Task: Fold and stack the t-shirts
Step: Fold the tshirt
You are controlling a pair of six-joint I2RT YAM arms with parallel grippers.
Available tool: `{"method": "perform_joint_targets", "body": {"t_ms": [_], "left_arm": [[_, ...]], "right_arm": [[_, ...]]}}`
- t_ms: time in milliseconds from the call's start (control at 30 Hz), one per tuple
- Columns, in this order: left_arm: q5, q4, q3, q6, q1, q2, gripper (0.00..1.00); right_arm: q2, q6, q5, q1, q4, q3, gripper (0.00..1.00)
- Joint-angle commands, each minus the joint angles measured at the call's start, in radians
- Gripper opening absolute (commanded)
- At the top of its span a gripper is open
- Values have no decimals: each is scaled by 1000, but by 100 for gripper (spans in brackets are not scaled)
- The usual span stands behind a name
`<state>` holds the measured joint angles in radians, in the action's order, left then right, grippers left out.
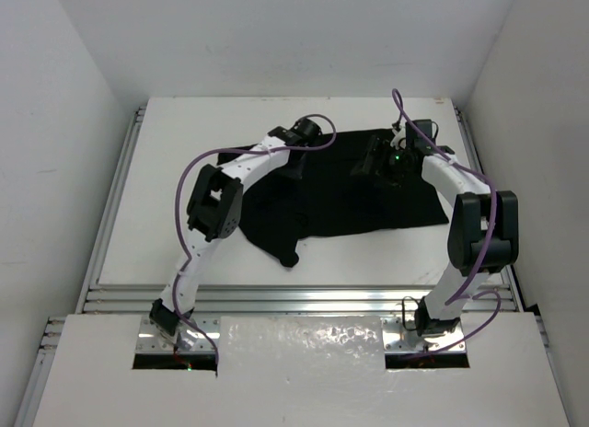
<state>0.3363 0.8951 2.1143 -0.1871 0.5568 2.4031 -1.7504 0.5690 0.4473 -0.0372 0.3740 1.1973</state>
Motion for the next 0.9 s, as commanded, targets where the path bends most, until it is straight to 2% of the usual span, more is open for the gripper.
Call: {"method": "perform_joint_targets", "body": {"t_ms": [0, 100, 233, 400, 467, 500, 567, 867], "left_arm": [[12, -10, 9, 5, 9, -27, 29], [26, -15, 10, 5, 11, -38, 29], [69, 16, 29, -6, 11, -44, 37], [92, 5, 32, -3, 41, -107, 38], [84, -2, 16, 2, 49, -107, 35], [79, 2, 13, 0, 51, -101, 29], [78, 10, 1, -8, 52, -76, 24], [72, 1, 18, 0, 63, -10, 23]], "right_arm": [[25, 2, 11, -9, -40, 2, 94], [22, 2, 13, -9, -41, 4, 95], [15, 2, 16, -7, -40, 7, 95], [12, 3, 16, -7, -40, 8, 95], [9, 3, 18, -9, -40, 8, 94], [9, 3, 18, -9, -40, 8, 95], [9, 2, 19, -9, -40, 10, 95], [19, 2, 14, -10, -38, 5, 95]]}}
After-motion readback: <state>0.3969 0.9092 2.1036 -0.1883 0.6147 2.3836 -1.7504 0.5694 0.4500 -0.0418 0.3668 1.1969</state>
